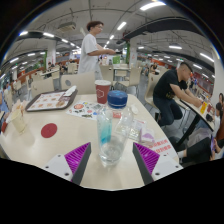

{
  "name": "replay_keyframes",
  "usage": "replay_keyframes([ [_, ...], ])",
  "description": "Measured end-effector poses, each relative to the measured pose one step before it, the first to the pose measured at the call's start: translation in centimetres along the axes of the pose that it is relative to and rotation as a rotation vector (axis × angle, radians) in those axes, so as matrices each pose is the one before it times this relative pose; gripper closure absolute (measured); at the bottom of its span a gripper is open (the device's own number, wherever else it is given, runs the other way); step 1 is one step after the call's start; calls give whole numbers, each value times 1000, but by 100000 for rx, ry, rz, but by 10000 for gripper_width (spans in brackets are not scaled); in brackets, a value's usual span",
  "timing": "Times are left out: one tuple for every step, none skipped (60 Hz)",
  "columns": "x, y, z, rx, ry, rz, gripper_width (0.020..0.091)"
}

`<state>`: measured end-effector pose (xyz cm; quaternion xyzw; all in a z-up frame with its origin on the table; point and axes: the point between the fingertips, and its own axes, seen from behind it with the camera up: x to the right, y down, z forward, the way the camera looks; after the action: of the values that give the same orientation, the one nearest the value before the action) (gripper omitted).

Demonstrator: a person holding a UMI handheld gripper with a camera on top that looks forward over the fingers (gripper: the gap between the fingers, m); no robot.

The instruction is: Pour water

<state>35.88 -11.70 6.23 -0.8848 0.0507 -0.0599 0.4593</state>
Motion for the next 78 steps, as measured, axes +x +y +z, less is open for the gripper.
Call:
replay_keyframes([
  [41, -152, 449, 427, -439, 173, 264],
  [-40, -166, 404, 445, -554, 128, 265],
  [-1, -150, 428, 526, -529, 18, 269],
  [25, -134, 377, 425, -467, -5, 277],
  [-56, -56, 413, 264, -544, -42, 290],
  [-313, 102, 417, 229, -428, -59, 304],
  [-72, -71, 338, 294, -476, -126, 327],
  [-40, -22, 266, 286, -397, -176, 352],
  [-78, 8, 287, 191, -277, -220, 379],
  [-83, 44, 247, 91, -258, -146, 415],
  [54, -9, 198, 132, 285, -45, 445],
  [202, -216, 183, 1048, 890, -263, 482],
  [154, -213, 98, 1013, 732, -286, 529],
  [212, -146, 211, 725, -638, 291, 535],
  [-390, -136, -27, 301, -279, 309, 544],
  [-16, -46, -1, 282, -114, 225, 560],
  [-21, -65, 28, 453, -205, 489, 569],
  [51, -48, 40, 288, 194, 284, 580],
  [88, -28, 2, 128, 479, 337, 590],
  [81, -50, -1, 187, 519, 439, 604],
  [65, -30, 13, 74, 447, 382, 614],
  [160, 47, 2, 114, 396, 220, 619],
  [-77, -160, 82, 51, 588, 75, 641],
  [19, 28, 1, -261, 346, 40, 637],
  [-17, -43, 8, -2, 145, -130, 646],
  [44, -47, 17, -41, 399, -471, 679],
  [38, 11, -12, -213, 348, -103, 678],
  [44, 10, 26, -23, 207, 141, 679],
  [-9, 12, -2, -324, 267, -65, 679],
  [-46, -17, 1, -254, 167, -130, 678],
  [-26, -1, -15, -338, 239, -426, 680],
  [-15, -36, -3, -278, 426, -507, 679],
  [73, 39, -43, -346, 451, -434, 677],
  [-66, -169, 20, -211, 1010, -398, 679],
  [16, -130, -26, 11, 846, -409, 679],
  [-210, -83, 183, 166, 876, -755, 678],
  [20, -188, -107, 32, 948, -1013, 678],
  [14, -294, -105, 72, 1176, -1186, 680],
  [28, -394, -126, 251, 1352, -1328, 679],
  [8, -477, -138, 536, 1344, -1525, 679],
  [-36, -566, -114, 808, 1298, -1775, 679],
  [293, -709, -240, 906, 1001, -1944, 678],
  [-300, -737, -85, 1037, 1214, -2154, 679],
  [-152, -777, -213, 1075, 1019, -2509, 679],
  [-185, -841, -193, 1101, 1049, -2707, 678],
  [-133, -884, -198, 1132, 1279, -2636, 678],
  [-95, -926, -206, 1144, 1474, -2607, 678],
  [-103, -925, -200, 1056, 1432, -2701, 678],
  [349, -981, -452, 879, 892, -2769, 678],
  [-376, -930, -197, 950, 1353, -2903, 679],
  [-217, -1020, -219, 1056, 1136, -2828, 679],
  [-197, -1085, -262, 1198, 1070, -2833, 676],
  [-214, -1129, -259, 1305, 1020, -2902, 678],
  [-282, -1157, -192, 1335, 981, -3162, 679],
  [-247, -1151, -208, 1251, 1076, -3490, 679],
  [68, -1064, -245, 1193, 962, -3538, 681],
  [-248, -1220, -195, 1230, 1421, -3855, 681],
  [-200, -1196, -161, 1326, 1420, -3843, 677],
  [-226, -1195, -139, 1322, 1454, -4025, 678],
  [-272, -1203, -105, 1252, 1439, -4333, 678],
  [-251, -1161, -102, 1221, 1476, -4446, 678],
  [-184, -1157, -122, 1227, 1505, -4321, 678],
  [-251, -1163, -50, 1213, 1461, -4230, 677],
  [-275, -1164, -67, 1351, 1239, -4126, 678],
  [67, -990, -298, 1647, 717, -3880, 679],
  [-377, -1208, -60, 1408, 841, -3944, 678],
  [-27, -1159, -357, 1476, 876, -3869, 678],
  [-367, -1140, -75, 1352, 748, -3903, 678],
  [-344, -1085, -75, 1409, 650, -3982, 681],
  [-358, -1128, -78, 1511, 576, -4021, 680],
  [-364, -1132, -23, 1561, 515, -3914, 680],
  [-301, -1084, -59, 1459, 646, -3857, 678],
  [-269, -1017, -48, 1207, 709, -4035, 680],
  [-459, -773, 313, 1675, 599, -3654, 680],
  [19, -1107, -413, 902, 852, -4138, 678],
  [-204, -1020, -124, 1314, 639, -3828, 679],
  [-253, -989, -64, 1279, 512, -3832, 679],
  [-272, -887, -19, 1034, 435, -4032, 680],
])
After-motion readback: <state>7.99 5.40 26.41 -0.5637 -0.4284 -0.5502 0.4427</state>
